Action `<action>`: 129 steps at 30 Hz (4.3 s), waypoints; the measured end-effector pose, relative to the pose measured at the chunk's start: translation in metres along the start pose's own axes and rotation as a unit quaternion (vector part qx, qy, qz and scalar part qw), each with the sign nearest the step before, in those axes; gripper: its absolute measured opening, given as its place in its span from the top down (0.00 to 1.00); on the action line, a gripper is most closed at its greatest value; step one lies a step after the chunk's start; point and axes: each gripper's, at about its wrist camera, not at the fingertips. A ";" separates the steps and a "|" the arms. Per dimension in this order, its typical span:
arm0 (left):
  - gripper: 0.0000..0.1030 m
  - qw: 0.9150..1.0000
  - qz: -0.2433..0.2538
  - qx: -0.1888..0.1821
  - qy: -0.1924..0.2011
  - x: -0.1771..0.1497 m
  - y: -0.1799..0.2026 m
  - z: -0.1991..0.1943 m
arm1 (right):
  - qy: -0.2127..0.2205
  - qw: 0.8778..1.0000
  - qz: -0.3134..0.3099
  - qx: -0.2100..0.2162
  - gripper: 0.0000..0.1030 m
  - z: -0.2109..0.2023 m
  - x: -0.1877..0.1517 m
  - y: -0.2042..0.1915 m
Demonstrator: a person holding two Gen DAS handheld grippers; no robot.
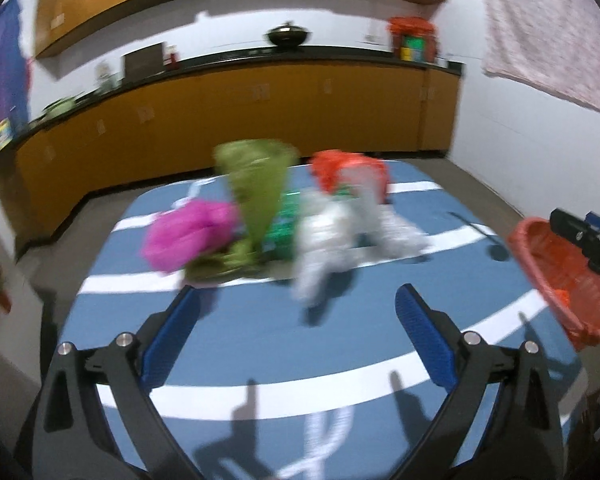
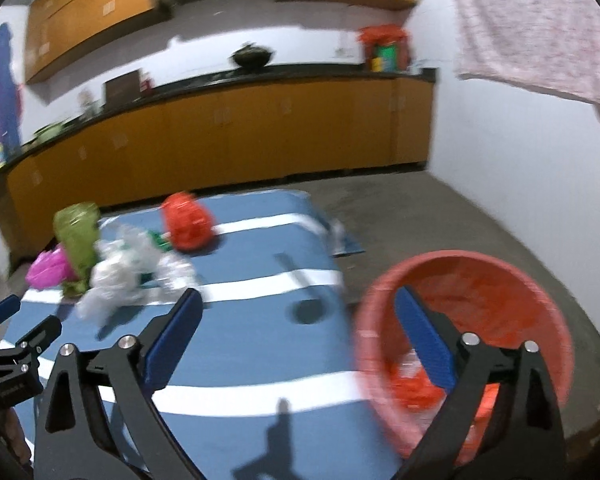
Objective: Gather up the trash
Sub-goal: 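Move the right tool to the clear plastic bag and close on it, then grasp the white plastic bag with the left tool while the right tool holds the clear bag, then carry the white and clear bags over the orange basket with both tools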
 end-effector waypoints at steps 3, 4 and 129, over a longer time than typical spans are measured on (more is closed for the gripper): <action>0.07 1.000 -0.019 0.021 -0.008 -0.005 -0.027 0.005 | -0.025 0.999 -0.014 0.028 0.16 0.031 0.002 -0.022; 0.07 0.999 -0.023 0.027 -0.010 -0.007 -0.034 0.007 | -0.034 0.999 -0.017 0.037 0.17 0.042 0.003 -0.028; 0.66 0.974 0.131 -0.185 0.015 0.024 0.200 -0.072 | 0.007 0.986 0.103 -0.130 0.65 -0.115 -0.053 0.116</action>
Point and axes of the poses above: each gripper's, at about its wrist camera, not at the fingertips, and z roughly the way its jaws point, y to its right, x to its top, and after that the axes turned 15 degrees about x, right-handed
